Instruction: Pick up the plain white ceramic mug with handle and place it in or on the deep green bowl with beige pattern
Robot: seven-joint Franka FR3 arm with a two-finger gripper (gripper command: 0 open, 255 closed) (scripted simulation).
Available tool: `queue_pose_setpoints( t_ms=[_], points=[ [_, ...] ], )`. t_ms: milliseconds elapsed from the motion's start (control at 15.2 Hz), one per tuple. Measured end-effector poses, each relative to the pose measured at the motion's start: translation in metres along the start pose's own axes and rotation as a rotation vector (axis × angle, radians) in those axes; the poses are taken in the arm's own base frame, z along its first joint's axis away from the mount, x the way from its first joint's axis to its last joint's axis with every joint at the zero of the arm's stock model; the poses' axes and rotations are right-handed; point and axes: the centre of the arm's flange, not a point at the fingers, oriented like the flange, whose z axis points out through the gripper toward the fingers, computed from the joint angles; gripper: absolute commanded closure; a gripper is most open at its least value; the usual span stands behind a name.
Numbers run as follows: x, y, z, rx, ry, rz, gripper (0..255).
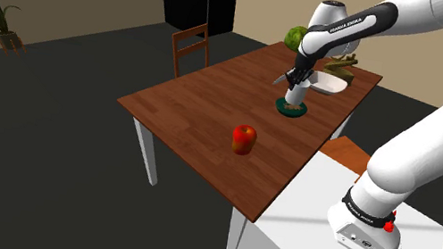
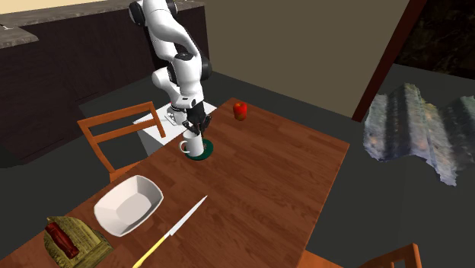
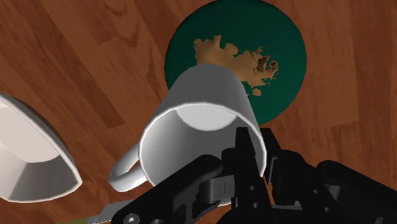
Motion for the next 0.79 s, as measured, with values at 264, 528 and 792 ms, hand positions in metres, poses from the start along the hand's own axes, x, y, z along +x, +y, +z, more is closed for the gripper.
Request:
queue_pose_setpoints(
  t_ms=[264,528,792],
  points=[
    [0.0,0.0,0.0,0.0,0.001,0.0,0],
    [0.0,0.0,0.001,0.0,-0.001,0.0,0],
    [0.003,0.001,-0.013,0.0,0.0,0.0,0]
  ],
)
